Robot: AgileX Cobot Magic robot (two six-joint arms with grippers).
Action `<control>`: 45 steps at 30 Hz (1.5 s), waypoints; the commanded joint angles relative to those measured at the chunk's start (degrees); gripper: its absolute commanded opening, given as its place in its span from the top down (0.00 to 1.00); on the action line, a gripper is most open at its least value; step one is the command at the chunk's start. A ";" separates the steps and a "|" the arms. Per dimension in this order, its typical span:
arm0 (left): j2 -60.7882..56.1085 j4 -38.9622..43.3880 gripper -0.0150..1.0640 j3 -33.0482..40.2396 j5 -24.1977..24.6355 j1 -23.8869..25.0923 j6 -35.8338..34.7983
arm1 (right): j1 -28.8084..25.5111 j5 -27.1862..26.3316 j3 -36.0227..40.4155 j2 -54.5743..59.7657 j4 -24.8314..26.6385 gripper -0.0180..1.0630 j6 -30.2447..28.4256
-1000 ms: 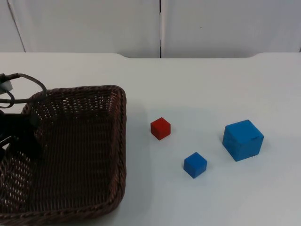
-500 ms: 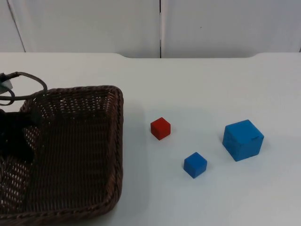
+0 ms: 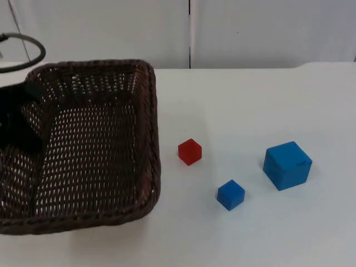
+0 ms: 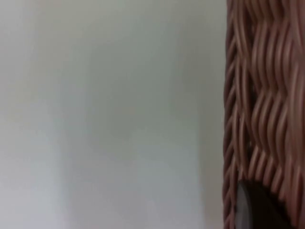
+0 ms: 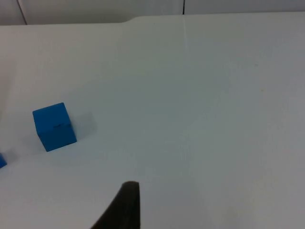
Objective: Pick up the basket with the left hand and place the largest block into the basket with the right hand.
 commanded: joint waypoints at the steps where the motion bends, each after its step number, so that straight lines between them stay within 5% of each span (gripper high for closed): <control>1: -2.52 0.86 0.99 -0.06 2.72 0.21 -2.06 | -0.35 -0.01 -0.05 0.30 -0.24 0.01 -0.21; 21: -5.87 4.85 0.99 -0.06 5.64 -12.41 -6.73 | -0.35 -0.01 -0.05 0.30 -0.24 0.01 -0.21; 45: -5.87 4.07 0.99 -0.06 5.41 -12.41 -6.62 | -0.35 -0.01 -0.05 0.30 0.01 0.01 -0.21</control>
